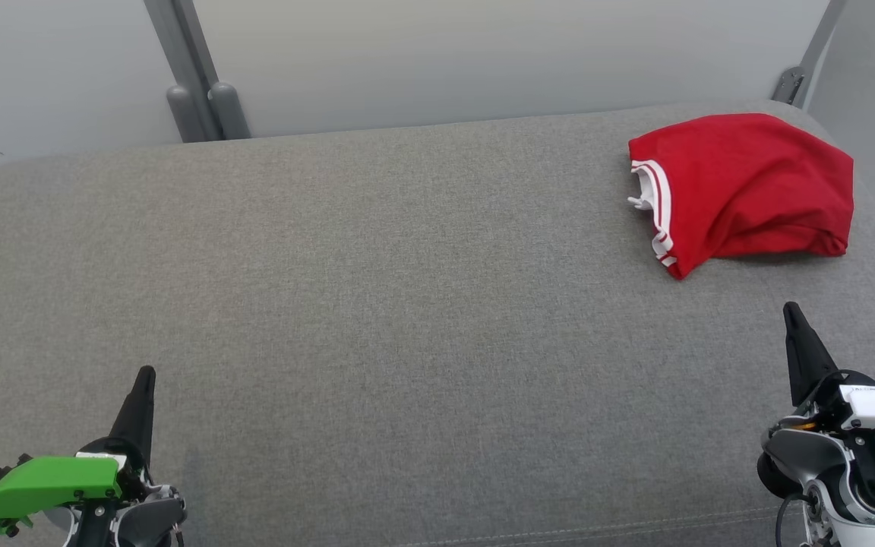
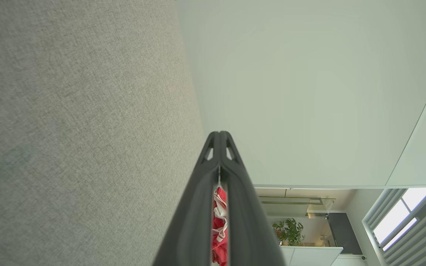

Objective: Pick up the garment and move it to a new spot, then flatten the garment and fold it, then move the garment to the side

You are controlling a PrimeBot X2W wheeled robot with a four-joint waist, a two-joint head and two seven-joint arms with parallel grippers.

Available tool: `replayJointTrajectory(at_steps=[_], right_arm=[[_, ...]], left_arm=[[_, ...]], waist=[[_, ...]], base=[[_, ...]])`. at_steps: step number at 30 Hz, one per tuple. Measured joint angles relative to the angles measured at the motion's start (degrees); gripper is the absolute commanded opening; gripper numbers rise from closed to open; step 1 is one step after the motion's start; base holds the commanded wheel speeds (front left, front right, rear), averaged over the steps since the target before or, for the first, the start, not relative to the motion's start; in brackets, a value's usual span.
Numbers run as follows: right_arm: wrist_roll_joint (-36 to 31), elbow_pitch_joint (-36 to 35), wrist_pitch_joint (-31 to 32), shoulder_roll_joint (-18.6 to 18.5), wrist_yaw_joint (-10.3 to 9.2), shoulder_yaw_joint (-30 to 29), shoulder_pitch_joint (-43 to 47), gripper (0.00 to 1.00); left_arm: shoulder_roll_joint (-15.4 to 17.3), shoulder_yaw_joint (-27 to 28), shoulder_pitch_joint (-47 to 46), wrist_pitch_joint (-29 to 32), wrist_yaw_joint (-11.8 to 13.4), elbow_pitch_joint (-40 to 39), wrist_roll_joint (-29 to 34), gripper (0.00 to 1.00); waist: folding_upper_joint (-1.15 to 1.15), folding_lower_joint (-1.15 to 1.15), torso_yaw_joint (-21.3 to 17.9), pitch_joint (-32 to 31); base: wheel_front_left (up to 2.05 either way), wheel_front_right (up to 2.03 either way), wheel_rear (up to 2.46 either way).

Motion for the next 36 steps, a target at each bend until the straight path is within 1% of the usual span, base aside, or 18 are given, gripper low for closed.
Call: replayJointTrajectory(at_steps=[36], right_arm=[[0.0,0.0,0.0,0.0,0.01,0.0,0.0,0.0]], left_arm=[[0.0,0.0,0.0,0.0,0.0,-0.01,0.0,0.0]], waist=[[0.0,0.0,0.0,0.0]], base=[[0.0,0.0,0.0]])
